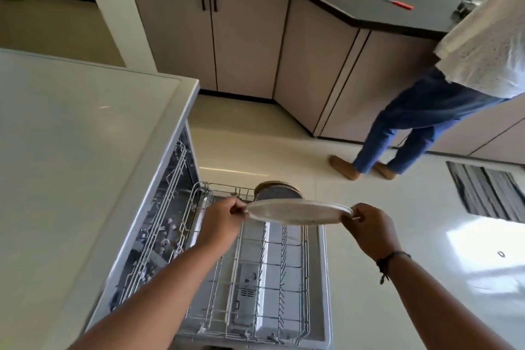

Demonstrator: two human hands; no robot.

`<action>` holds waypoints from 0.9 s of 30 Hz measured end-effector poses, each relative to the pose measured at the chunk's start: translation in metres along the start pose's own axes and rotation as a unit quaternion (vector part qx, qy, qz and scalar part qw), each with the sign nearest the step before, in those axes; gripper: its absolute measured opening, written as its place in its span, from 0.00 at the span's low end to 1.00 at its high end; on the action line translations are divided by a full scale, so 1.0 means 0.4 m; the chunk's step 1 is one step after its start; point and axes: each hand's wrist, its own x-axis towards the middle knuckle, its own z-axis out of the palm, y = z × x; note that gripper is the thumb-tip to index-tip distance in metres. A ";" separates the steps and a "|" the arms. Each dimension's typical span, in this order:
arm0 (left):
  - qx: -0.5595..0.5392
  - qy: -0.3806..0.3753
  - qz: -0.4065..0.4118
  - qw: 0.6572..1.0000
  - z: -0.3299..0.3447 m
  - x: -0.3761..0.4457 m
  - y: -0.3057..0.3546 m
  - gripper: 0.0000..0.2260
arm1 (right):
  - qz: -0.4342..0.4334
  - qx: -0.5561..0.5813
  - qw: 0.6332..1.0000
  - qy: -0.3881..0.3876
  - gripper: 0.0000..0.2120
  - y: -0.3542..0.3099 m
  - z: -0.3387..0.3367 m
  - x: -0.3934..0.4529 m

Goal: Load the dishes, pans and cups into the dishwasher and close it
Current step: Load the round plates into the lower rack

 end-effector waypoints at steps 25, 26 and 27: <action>0.248 -0.077 -0.054 0.964 0.475 0.456 -0.494 0.04 | 0.024 -0.106 0.988 -0.107 0.04 0.438 0.608 0.438; 0.246 -0.077 -0.056 0.965 0.483 0.470 -0.503 0.03 | 0.022 -0.104 0.989 -0.107 0.04 0.445 0.617 0.457; 0.242 -0.076 -0.058 0.966 0.486 0.482 -0.509 0.02 | 0.024 -0.104 0.988 -0.109 0.04 0.447 0.626 0.475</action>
